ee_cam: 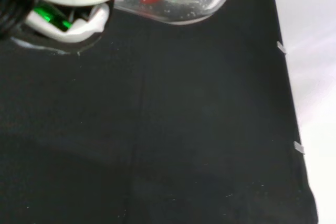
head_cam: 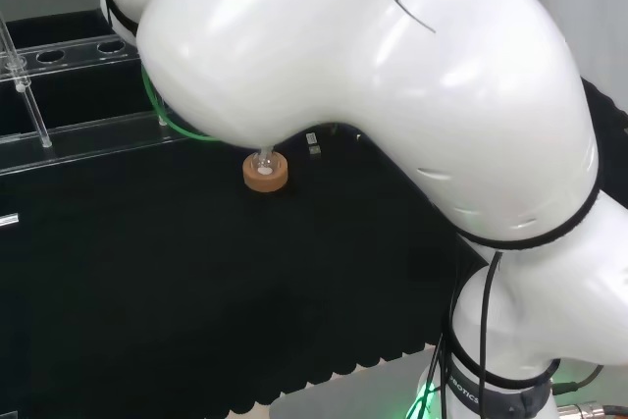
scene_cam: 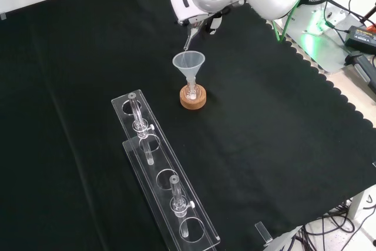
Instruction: Pour all the NaCl from the weighing funnel into the round-bottom flask.
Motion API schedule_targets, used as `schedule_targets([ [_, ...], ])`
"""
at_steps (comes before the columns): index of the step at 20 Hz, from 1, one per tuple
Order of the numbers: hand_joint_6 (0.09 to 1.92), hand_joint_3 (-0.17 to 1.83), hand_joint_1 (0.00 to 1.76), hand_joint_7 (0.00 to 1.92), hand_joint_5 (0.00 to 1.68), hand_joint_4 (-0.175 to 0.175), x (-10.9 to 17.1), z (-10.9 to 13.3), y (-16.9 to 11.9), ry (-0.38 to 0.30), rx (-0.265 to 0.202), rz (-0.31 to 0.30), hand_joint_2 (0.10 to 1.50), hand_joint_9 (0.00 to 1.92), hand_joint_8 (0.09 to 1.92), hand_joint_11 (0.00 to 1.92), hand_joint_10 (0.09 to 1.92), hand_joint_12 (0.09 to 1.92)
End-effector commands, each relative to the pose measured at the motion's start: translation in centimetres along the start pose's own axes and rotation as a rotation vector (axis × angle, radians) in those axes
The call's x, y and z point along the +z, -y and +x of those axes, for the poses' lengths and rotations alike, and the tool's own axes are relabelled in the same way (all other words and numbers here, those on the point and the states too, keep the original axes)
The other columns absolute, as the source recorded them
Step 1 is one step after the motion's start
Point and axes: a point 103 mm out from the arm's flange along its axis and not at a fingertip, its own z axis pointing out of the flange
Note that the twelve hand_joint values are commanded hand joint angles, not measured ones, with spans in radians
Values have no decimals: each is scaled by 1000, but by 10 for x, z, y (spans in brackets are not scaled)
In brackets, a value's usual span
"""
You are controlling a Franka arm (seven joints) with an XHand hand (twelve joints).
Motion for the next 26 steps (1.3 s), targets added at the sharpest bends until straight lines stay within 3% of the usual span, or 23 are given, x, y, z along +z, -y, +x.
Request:
schedule_targets([
  [1, 135, 914, 1234, 1759, 1619, -175, -13, -6, 8, 25, 33, -8, 419, 1840, 510, 1750, 87, 493],
  [26, 130, 914, 1234, 1759, 1621, -175, -49, 30, 25, 194, 55, 8, 418, 1843, 509, 1748, 87, 483],
])
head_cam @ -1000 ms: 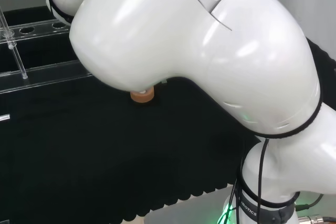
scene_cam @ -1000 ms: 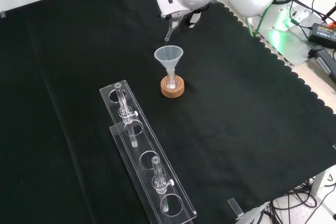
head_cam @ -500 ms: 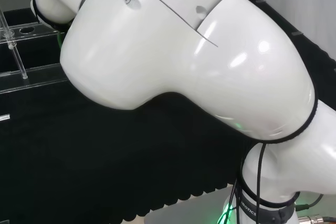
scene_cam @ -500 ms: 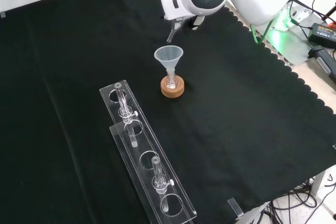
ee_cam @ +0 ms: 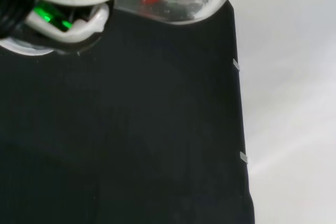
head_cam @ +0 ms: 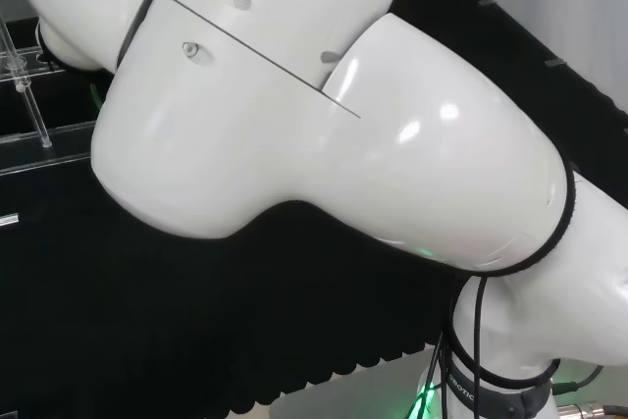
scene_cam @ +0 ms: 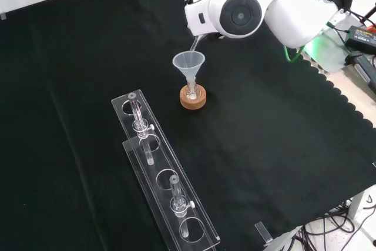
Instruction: Pour all the NaCl from the weighing funnel into the round-bottom flask.
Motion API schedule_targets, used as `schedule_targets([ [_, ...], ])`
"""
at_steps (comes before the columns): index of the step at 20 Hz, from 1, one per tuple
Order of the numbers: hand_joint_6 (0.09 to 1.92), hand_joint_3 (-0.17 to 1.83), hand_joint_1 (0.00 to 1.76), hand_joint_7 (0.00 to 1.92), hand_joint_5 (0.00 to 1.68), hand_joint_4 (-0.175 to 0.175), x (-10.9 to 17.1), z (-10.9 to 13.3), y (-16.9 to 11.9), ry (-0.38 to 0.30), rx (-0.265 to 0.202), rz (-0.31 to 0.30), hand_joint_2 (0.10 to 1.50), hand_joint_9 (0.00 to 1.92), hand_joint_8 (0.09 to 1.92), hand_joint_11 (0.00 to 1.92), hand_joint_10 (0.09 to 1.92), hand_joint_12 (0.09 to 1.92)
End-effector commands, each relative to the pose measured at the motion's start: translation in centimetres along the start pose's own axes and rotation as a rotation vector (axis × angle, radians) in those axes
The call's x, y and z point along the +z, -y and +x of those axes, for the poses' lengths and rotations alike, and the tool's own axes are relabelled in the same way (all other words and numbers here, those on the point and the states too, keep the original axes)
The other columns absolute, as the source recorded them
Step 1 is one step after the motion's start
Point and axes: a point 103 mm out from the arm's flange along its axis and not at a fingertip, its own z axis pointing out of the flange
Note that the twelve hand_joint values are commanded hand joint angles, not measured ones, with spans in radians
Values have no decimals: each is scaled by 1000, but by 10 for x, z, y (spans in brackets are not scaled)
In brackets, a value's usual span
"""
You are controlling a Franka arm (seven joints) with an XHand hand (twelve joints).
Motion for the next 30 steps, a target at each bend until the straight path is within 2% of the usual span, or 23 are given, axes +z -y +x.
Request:
schedule_targets([
  [1, 130, 914, 1234, 1759, 1622, -175, -5, 5, 5, 21, 1, 7, 418, 1843, 509, 1748, 87, 482],
  [13, 128, 915, 1234, 1759, 1623, -175, -14, 24, 6, 64, -19, 12, 417, 1844, 508, 1747, 87, 479],
  [15, 128, 915, 1234, 1758, 1623, -175, 1, 9, -2, 61, -19, 12, 417, 1844, 508, 1747, 87, 478],
  [21, 126, 915, 1234, 1758, 1624, -175, 3, 9, -2, 59, -19, 22, 417, 1844, 507, 1748, 87, 477],
  [24, 126, 915, 1234, 1758, 1624, -175, 5, 6, 1, 14, -18, 10, 417, 1844, 507, 1749, 87, 476],
  [27, 125, 915, 1234, 1758, 1624, -175, 7, -2, 9, -71, -16, -23, 417, 1844, 507, 1749, 87, 476],
  [29, 125, 915, 1234, 1758, 1624, -175, 17, -14, 8, -120, -17, -38, 417, 1844, 507, 1749, 87, 475],
  [30, 124, 915, 1234, 1758, 1624, -175, 23, -22, 9, -168, -17, -51, 417, 1844, 507, 1749, 87, 475],
])
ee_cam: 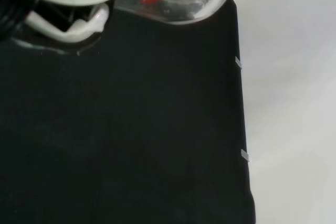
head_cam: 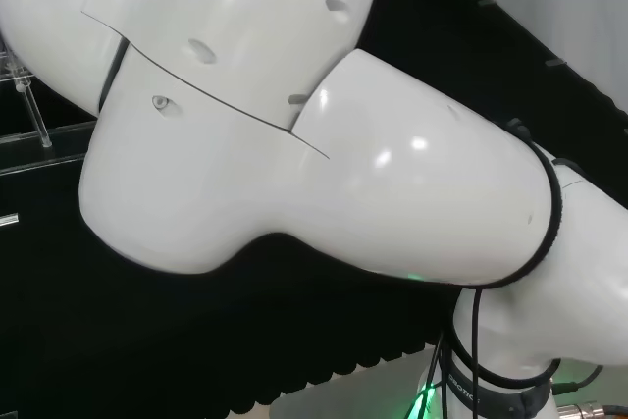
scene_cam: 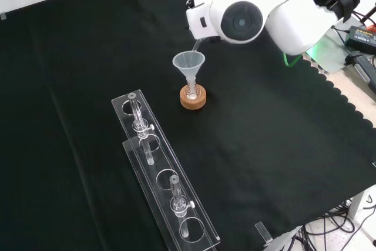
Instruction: Pour all the NaCl from the weighing funnel into the round-bottom flask.
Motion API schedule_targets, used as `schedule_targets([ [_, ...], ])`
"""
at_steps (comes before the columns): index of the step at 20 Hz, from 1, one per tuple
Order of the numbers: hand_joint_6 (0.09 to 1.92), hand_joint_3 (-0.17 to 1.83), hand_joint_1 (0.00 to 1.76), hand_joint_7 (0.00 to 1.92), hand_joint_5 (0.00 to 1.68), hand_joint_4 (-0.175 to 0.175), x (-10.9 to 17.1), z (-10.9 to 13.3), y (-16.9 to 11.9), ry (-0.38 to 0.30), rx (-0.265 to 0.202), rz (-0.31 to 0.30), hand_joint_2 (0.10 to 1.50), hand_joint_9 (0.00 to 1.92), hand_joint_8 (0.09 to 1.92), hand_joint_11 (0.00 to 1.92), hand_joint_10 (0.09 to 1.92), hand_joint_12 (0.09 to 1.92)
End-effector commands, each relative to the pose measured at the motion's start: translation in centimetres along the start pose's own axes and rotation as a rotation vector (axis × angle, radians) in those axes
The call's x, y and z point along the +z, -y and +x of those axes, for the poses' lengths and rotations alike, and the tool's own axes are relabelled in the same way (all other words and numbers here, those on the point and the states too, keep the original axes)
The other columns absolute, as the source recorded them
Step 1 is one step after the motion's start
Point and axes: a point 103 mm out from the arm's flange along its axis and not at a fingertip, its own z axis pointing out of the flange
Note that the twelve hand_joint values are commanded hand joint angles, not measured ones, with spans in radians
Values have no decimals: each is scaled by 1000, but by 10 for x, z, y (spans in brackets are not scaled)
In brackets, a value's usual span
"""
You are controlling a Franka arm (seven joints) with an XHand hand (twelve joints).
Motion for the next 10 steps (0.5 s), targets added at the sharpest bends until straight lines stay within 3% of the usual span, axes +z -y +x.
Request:
schedule_targets([
  [1, 124, 915, 1234, 1758, 1625, -175, 23, -28, 7, -201, -4, -65, 417, 1844, 507, 1749, 87, 475],
  [7, 123, 915, 1235, 1758, 1625, -175, 40, -73, 15, -493, 1, -214, 417, 1844, 506, 1750, 87, 473],
  [10, 123, 915, 1235, 1758, 1625, -175, 50, -92, 18, -592, 8, -272, 417, 1844, 506, 1749, 87, 473],
])
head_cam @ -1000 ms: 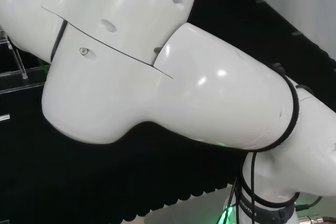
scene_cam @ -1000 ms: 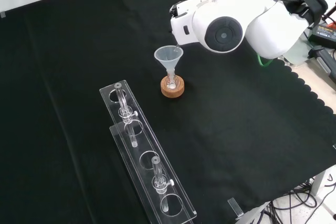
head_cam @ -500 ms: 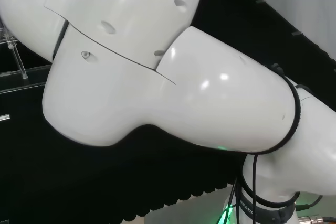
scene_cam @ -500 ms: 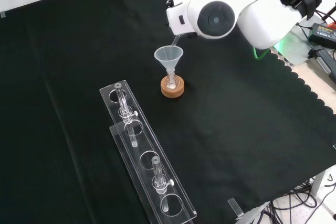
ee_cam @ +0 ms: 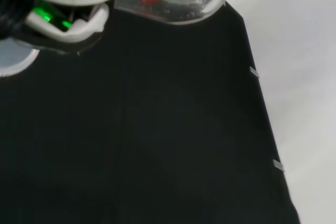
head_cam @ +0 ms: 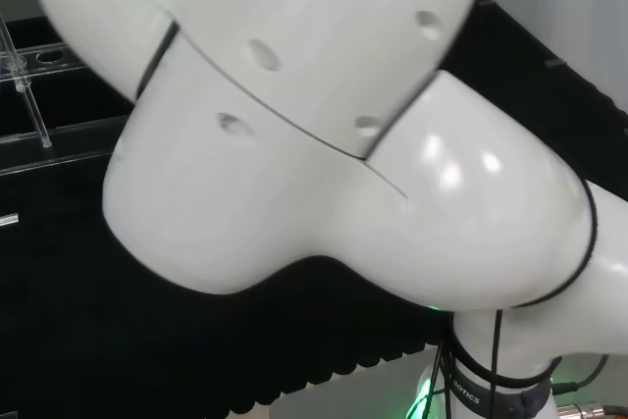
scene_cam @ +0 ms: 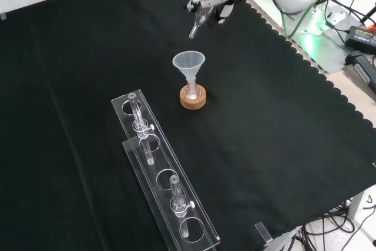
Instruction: Pour all the NaCl from the weighing funnel into the round-bottom flask.
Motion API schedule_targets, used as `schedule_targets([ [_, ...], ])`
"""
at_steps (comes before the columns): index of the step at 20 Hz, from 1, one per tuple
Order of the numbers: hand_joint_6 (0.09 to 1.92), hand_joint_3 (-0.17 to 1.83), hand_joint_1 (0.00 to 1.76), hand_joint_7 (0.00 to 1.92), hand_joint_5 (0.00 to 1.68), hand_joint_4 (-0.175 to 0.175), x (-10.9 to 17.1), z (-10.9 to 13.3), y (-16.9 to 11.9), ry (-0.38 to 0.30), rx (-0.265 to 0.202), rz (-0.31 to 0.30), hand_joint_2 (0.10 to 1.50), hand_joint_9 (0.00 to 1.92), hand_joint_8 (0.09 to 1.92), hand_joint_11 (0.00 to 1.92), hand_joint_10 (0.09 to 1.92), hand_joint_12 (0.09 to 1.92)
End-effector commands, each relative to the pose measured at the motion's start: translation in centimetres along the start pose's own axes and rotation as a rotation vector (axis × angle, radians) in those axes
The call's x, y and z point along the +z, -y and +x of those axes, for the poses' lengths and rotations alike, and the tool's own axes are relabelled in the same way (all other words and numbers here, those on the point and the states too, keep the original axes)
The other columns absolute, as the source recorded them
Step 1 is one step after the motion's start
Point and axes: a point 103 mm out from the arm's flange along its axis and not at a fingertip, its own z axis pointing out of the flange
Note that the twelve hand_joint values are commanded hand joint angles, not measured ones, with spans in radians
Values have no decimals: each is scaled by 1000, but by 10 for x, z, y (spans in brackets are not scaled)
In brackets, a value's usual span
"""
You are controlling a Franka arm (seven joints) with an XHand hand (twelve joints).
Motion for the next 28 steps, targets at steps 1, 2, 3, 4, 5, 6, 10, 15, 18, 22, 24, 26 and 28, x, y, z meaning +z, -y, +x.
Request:
schedule_targets([
  [1, 123, 915, 1235, 1758, 1625, -175, 22, -55, 10, -398, -26, -189, 417, 1844, 506, 1749, 87, 473],
  [2, 123, 915, 1235, 1758, 1625, -175, 24, -63, 11, -430, -23, -208, 417, 1844, 506, 1749, 87, 472],
  [3, 122, 915, 1235, 1757, 1625, -175, 27, -72, 12, -467, -18, -231, 417, 1844, 506, 1749, 87, 472],
  [4, 122, 915, 1235, 1757, 1625, -175, 29, -78, 12, -492, -16, -246, 417, 1844, 506, 1749, 87, 472],
  [5, 122, 915, 1235, 1757, 1626, -175, 32, -89, 13, -531, -10, -269, 417, 1844, 506, 1749, 87, 472],
  [6, 122, 915, 1235, 1757, 1626, -175, 36, -98, 13, -565, -5, -287, 417, 1844, 506, 1749, 87, 471],
  [10, 121, 915, 1235, 1757, 1626, -175, 55, -131, 12, -666, 34, -332, 417, 1843, 505, 1749, 87, 471],
  [15, 121, 915, 1235, 1757, 1626, -175, 94, -167, 2, -764, 96, -352, 417, 1843, 505, 1751, 87, 471],
  [18, 120, 915, 1235, 1757, 1626, -175, 114, -178, -9, -808, 126, -350, 417, 1843, 505, 1752, 87, 471],
  [22, 120, 915, 1235, 1757, 1627, -175, 131, -184, -21, -850, 139, -347, 416, 1843, 505, 1754, 87, 472],
  [24, 119, 915, 1235, 1757, 1627, -175, 139, -185, -29, -874, 142, -347, 416, 1843, 505, 1755, 87, 472],
  [26, 119, 916, 1235, 1757, 1627, -175, 144, -184, -36, -892, 142, -345, 416, 1843, 505, 1756, 87, 472],
  [28, 119, 916, 1235, 1757, 1627, -175, 149, -181, -44, -907, 139, -340, 416, 1843, 505, 1757, 87, 472],
])
